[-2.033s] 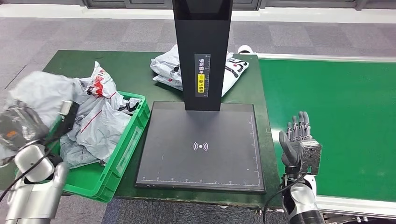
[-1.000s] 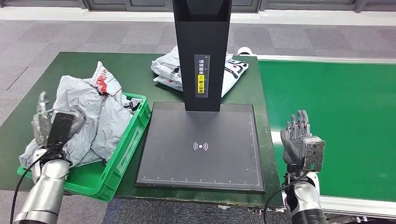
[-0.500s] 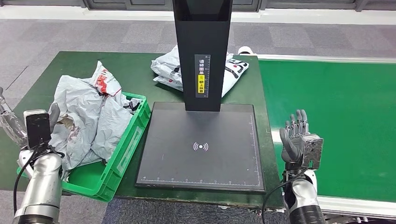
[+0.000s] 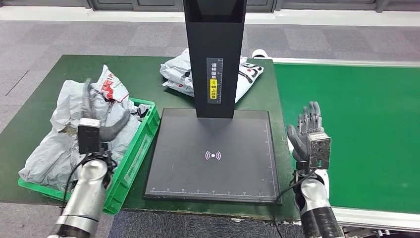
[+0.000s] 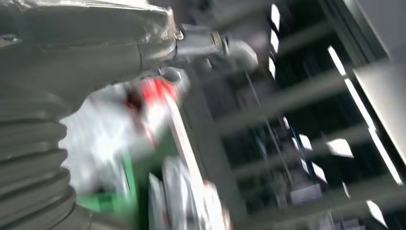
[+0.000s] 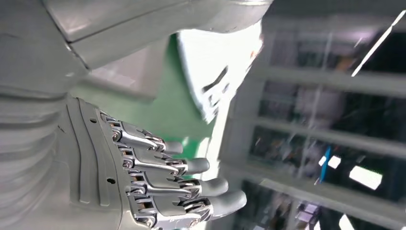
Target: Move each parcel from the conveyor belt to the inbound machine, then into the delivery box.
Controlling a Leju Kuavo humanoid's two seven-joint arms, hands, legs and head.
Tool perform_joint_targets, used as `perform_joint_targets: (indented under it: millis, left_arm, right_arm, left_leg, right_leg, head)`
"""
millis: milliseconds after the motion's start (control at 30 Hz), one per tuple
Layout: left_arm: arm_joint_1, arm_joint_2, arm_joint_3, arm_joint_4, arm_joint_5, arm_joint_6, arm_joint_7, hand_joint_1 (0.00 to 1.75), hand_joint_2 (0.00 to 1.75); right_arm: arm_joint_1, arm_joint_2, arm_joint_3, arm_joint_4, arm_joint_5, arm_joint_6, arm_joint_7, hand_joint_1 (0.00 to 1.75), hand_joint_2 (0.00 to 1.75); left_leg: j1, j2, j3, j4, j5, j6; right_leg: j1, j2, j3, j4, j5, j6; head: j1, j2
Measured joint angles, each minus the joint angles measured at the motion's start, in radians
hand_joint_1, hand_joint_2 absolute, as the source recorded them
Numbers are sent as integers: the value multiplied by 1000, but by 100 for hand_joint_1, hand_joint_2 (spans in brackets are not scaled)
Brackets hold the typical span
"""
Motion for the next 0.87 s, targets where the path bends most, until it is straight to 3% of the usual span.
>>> perform_joint_targets:
  millis: [300, 633, 867]
  left_arm:
    - [-25, -28, -123, 19, 25, -7, -14, 0, 175]
    - [-171, -210, -313, 235, 12, 91, -58, 0, 175]
    - [-257, -279, -358, 412, 17, 153, -76, 0, 175]
  right_arm:
    - [-29, 6, 44, 9, -1, -16, -7, 0, 175]
    - [-111, 62, 196, 93, 38, -102, -6, 0, 175]
    - [-135, 68, 227, 138, 19, -193, -60, 0, 175]
  left_leg:
    - [1, 0, -1, 0, 0, 0]
    - [0, -2, -3, 1, 1, 1]
    - [0, -2, -3, 1, 1, 1]
  right_leg:
    - [1, 0, -2, 0, 0, -1]
    - [0, -2, -2, 0, 1, 0]
    - [0, -2, -2, 0, 1, 0]
  head:
    - [0, 0]
    - [0, 0]
    - [0, 0]
